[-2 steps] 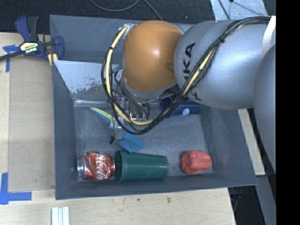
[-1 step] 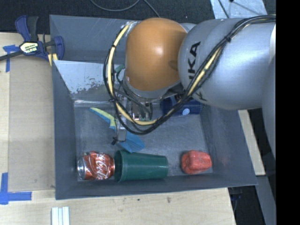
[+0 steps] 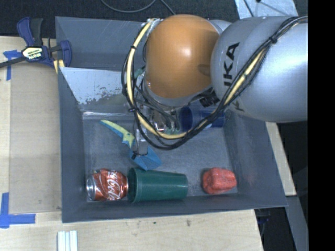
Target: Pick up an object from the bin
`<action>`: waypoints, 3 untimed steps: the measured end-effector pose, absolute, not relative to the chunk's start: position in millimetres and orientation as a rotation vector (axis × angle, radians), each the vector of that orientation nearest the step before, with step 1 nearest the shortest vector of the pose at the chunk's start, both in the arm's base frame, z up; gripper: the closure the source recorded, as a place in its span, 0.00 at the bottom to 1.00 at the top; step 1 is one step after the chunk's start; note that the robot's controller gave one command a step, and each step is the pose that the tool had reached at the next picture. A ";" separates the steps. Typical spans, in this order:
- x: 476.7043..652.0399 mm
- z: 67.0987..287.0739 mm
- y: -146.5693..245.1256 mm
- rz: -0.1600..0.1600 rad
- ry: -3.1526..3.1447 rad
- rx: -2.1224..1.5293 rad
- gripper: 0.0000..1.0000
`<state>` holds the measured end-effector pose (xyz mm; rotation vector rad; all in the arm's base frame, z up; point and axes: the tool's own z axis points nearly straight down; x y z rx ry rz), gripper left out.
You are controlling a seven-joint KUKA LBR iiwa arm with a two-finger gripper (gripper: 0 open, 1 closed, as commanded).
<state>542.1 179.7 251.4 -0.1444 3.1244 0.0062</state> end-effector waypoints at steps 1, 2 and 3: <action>538.6 215.2 152.2 0.003 3.116 -0.402 0.00; 550.4 180.6 147.1 0.006 3.132 -0.017 0.00; 566.4 158.9 147.4 0.007 3.131 0.125 0.00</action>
Offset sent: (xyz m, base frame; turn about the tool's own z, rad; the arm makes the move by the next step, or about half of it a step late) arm 0.0162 -0.0329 -0.0982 0.1892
